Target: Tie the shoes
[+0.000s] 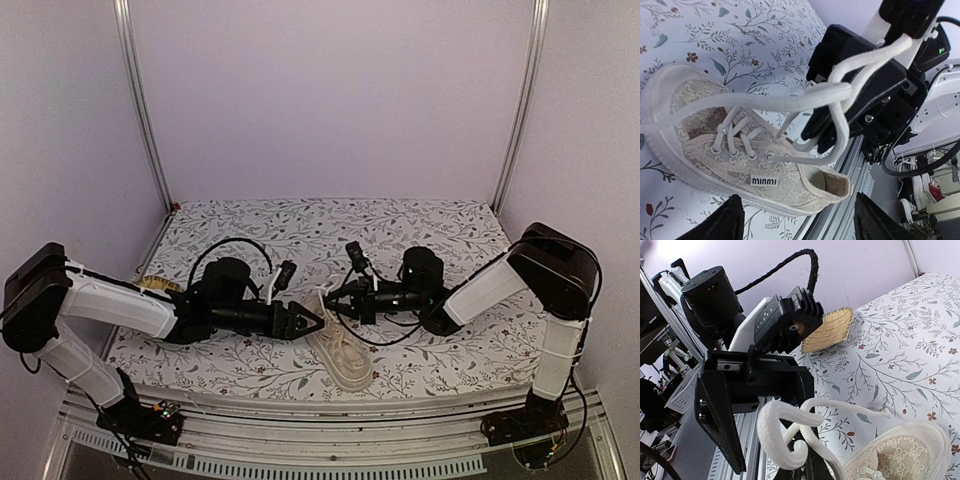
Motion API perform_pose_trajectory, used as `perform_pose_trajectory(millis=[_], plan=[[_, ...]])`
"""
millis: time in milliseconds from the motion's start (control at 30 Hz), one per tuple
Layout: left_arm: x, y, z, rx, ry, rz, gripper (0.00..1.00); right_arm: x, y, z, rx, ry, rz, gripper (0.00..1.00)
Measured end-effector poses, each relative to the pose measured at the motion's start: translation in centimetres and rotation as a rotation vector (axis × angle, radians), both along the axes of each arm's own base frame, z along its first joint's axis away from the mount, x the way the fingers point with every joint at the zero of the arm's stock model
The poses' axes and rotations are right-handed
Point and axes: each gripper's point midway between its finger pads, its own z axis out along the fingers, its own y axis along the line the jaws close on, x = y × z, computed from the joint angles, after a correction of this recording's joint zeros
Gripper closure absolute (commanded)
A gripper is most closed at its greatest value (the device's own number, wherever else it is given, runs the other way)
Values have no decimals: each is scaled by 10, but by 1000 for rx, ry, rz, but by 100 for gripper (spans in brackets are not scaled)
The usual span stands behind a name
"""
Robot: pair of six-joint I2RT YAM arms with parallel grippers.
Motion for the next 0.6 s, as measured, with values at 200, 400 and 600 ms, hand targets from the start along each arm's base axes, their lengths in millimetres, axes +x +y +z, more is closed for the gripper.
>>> perform_pose_trajectory(millis=[200,400,600], plan=[[0,3,-1,-8,-26,0,58,-2,1,-2,-1,12,15,98],[12,1,-12,6,-46,37,66,-2,1,-5,-5,18,18,98],[24,-5,-23,18,-67,61,69,-2,1,-6,-6,21,19,98]])
